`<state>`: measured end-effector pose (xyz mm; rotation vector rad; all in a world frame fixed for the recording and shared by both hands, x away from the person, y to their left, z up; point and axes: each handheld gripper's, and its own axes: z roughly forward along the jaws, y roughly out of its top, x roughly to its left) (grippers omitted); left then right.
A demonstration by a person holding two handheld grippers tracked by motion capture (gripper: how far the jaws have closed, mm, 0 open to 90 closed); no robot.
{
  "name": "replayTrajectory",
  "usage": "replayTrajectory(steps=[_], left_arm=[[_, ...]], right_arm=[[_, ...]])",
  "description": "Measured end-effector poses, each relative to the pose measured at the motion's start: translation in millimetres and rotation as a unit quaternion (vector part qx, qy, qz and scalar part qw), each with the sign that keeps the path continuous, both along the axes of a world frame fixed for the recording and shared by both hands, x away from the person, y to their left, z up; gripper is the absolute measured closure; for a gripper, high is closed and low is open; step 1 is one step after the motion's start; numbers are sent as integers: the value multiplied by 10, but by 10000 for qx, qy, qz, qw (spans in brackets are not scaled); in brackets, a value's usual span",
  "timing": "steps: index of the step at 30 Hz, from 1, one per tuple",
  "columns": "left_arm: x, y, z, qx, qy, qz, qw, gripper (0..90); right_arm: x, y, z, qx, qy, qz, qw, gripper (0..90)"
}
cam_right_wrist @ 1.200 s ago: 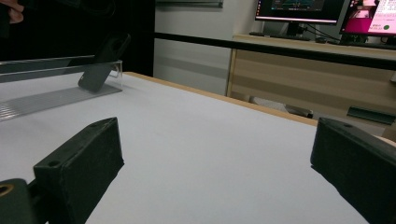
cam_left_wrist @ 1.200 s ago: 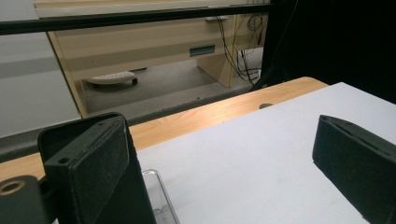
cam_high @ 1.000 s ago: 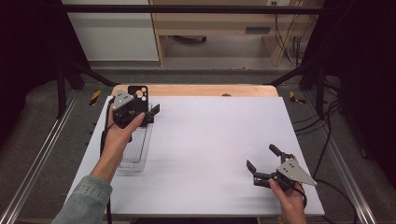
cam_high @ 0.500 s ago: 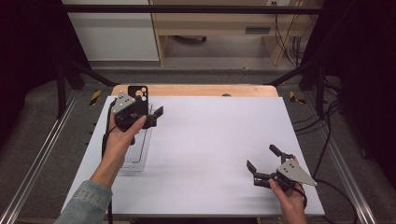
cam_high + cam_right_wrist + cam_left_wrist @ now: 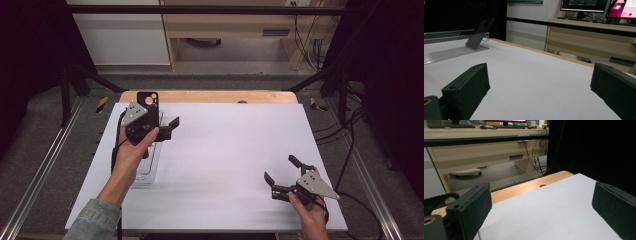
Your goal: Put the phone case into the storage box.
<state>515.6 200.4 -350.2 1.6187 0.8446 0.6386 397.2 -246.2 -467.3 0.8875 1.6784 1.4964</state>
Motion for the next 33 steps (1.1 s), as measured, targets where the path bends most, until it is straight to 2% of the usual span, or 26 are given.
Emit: replayTrajectory(steps=[15, 21, 28, 31, 33], left_arm=[[-168, -39, -17, -171, -80, -59, 9998, 23], [-265, -81, -26, -48, -174, -86, 9998, 23], [-404, -131, -51, -48, -238, -97, 9997, 24], [-477, -166, -74, 104, -271, -94, 9995, 23], [-522, -179, -72, 116, -286, -126, 9994, 23]], right_arm=[[0, 0, -1, -5, 0, -1, 10000, 24], [-1, 1, -1, -9, -3, 1, 10000, 24], [-3, 3, -1, -7, 6, 3, 10000, 24], [-2, 0, -2, -14, -5, -3, 10000, 24], [-3, 4, -2, -9, 7, -3, 10000, 24]])
